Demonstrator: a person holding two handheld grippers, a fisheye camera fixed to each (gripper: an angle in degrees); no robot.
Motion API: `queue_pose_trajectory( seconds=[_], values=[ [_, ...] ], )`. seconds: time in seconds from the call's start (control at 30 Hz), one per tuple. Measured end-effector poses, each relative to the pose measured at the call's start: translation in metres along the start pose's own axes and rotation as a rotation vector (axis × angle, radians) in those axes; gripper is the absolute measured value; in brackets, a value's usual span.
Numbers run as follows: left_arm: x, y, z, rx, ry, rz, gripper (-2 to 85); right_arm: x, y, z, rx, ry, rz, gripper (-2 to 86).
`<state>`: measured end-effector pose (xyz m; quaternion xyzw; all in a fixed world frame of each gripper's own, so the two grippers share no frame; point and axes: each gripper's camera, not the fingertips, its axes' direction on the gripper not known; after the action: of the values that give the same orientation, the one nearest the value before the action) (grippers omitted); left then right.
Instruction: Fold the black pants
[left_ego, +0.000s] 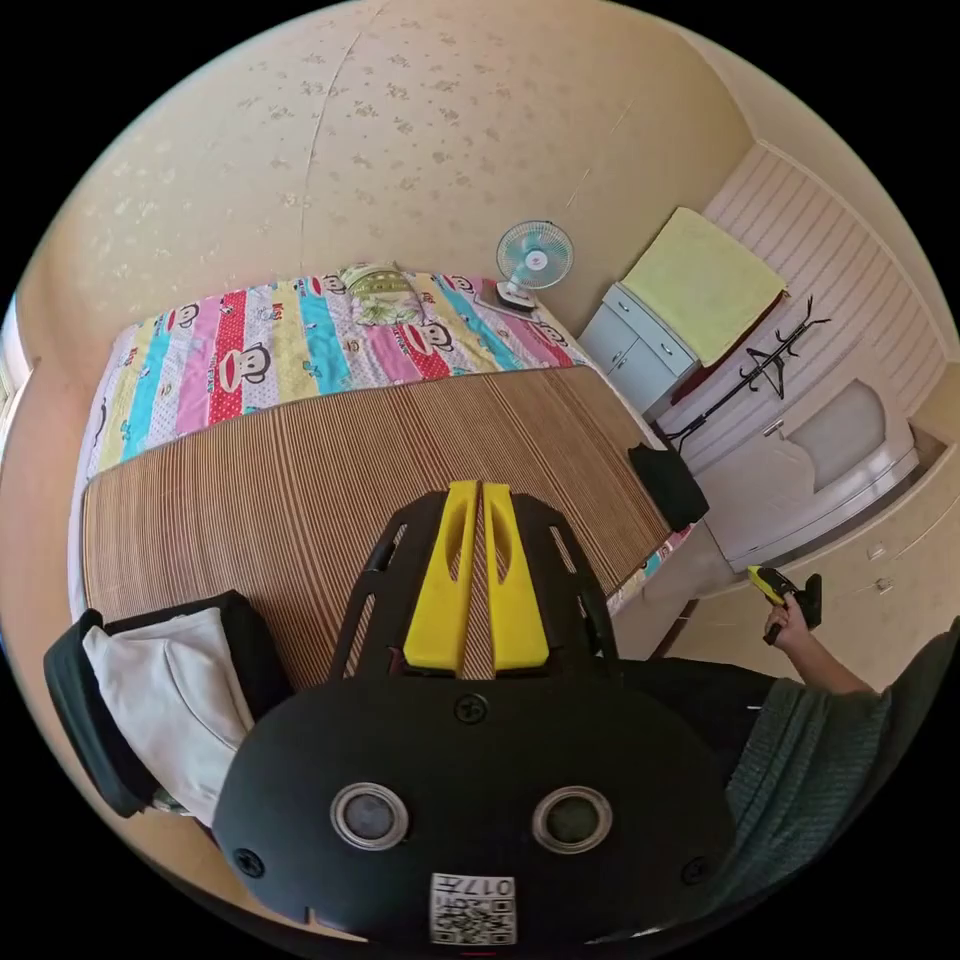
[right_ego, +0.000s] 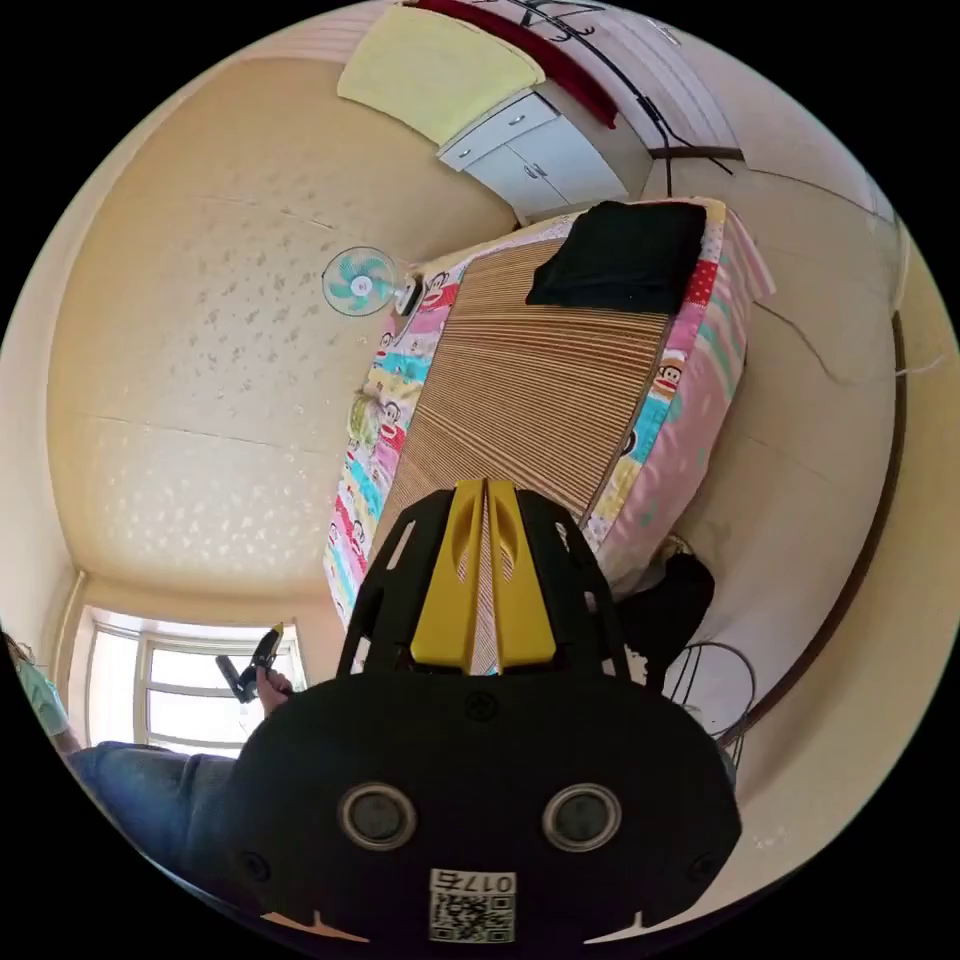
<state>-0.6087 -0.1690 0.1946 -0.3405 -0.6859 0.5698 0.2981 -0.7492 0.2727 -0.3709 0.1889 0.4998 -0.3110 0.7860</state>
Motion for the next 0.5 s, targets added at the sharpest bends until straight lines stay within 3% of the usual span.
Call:
queue_pose_trajectory(
  seconds=[0.13, 0.27, 0.5],
  values=[
    [0.072, -0.02, 0.021, 0.039, 0.049, 0.053, -1.0, 0.081, 0.026, -0.028, 0.05, -0.02, 0.25, 0.5],
    [0.154, -0.008, 0.09, -0.034, 0.116, 0.088, -1.0, 0.146, 0.036, -0.043, 0.064, -0.029, 0.461, 0.7],
    [0.237, -0.024, 0.164, -0.002, 0.035, 0.09, -1.0, 0.191, -0.04, -0.066, 0.139, -0.162, 0.532, 2.2]
  ],
)
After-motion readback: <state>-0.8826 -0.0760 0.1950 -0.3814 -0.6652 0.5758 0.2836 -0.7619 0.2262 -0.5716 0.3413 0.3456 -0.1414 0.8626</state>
